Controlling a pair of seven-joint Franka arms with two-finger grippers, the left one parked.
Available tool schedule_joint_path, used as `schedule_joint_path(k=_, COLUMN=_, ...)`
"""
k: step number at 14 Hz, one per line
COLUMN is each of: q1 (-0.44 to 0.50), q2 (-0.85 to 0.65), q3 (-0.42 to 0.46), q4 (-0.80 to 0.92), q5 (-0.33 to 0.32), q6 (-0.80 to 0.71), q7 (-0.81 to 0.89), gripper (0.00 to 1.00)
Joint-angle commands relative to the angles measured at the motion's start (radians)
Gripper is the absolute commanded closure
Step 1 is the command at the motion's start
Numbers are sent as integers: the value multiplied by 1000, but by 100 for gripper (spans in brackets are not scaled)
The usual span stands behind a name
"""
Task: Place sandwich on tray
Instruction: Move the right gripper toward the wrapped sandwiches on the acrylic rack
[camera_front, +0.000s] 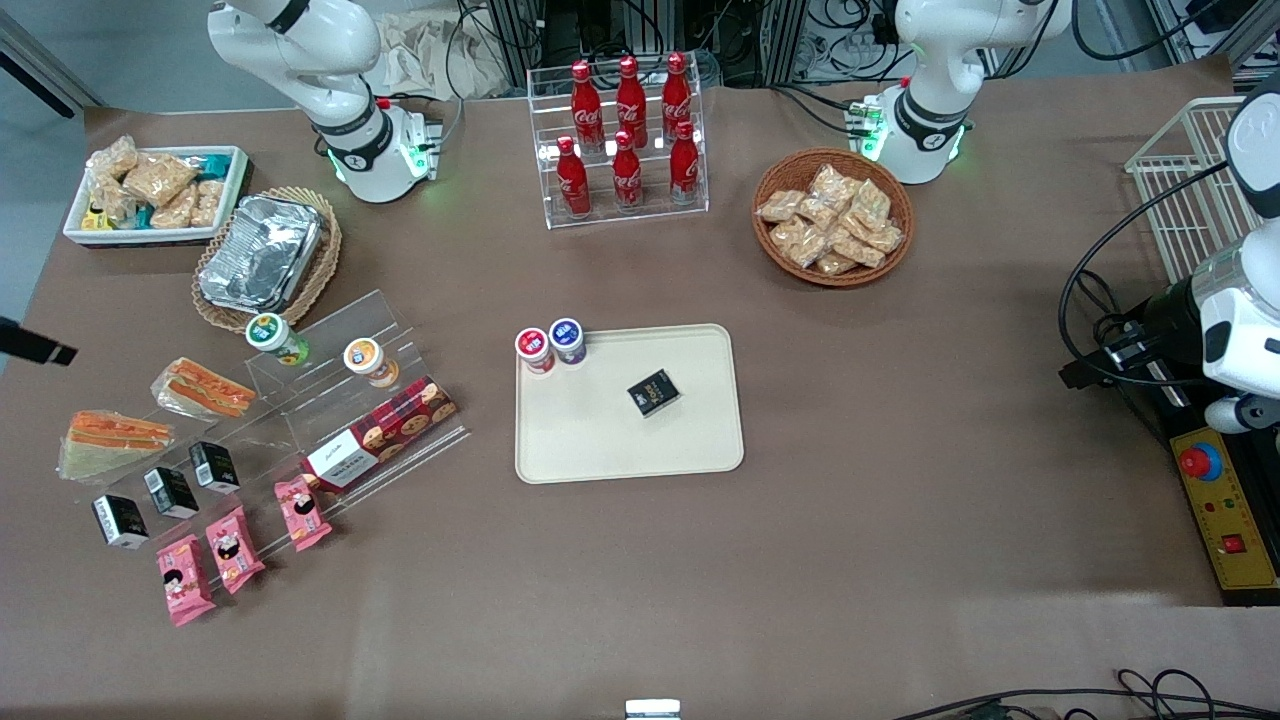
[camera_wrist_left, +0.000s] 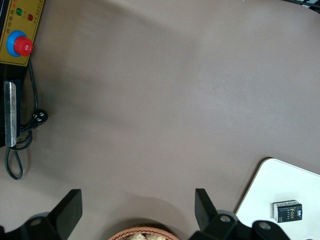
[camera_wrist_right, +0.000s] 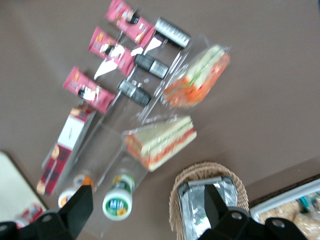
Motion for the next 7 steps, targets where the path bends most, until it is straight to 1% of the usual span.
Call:
schedule_joint_path(k=1, q1=-39, q2=41, q3=8, q4=3, q5=20, q6=77, q7=211, gripper=1)
schedule_joint_path(k=2, q1=-51, q2=57, q3=8, q4=2, q5=14, q6=103, q7=292, gripper=1)
schedule_joint_path(k=4, q1=-68, q2=96, q3=5, q4=2, q5=13, q6=155, q7=397, gripper=1)
schedule_joint_path(k=6, q1=-95, q2=123, q3=5, q4=0, q5=25, q6=211, q7=588, gripper=2)
schedule_joint_path(k=7, q1=-105, q2=136, q3=5, q4=0, q5=25, q6=217, q7=617, gripper=2)
